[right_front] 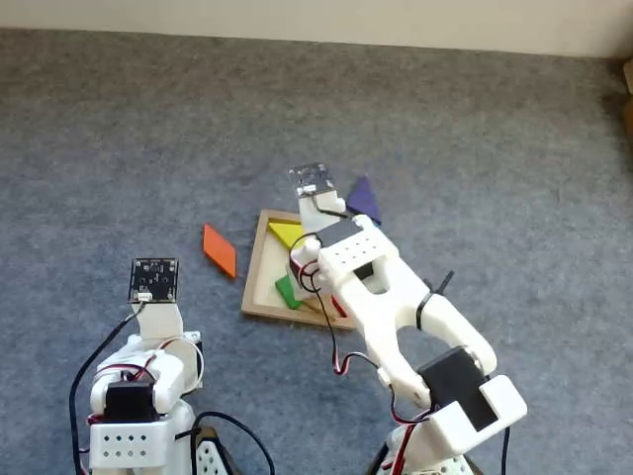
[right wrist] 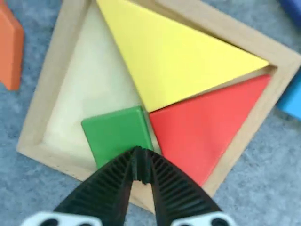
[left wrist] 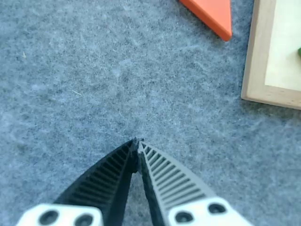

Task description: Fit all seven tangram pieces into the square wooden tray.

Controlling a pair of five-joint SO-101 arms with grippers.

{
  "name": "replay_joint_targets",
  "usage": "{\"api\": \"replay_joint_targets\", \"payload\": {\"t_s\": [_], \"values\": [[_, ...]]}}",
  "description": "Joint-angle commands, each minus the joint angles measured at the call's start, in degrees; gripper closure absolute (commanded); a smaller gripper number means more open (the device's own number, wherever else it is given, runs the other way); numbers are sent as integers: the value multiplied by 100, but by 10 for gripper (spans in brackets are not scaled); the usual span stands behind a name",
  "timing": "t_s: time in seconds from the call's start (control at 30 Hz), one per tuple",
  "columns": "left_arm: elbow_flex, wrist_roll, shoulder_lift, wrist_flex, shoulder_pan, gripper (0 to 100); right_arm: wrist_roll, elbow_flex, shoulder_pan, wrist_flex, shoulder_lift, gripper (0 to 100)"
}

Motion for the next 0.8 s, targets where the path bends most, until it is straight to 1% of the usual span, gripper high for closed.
{"api": "replay_joint_targets", "payload": {"t_s": [0.0, 0.77], "values": [[110, -44, -286, 9, -101, 994, 123, -31, -57, 40, -75, 995], [110, -44, -286, 9, -101, 994, 114, -92, -259, -40, -84, 995]]}}
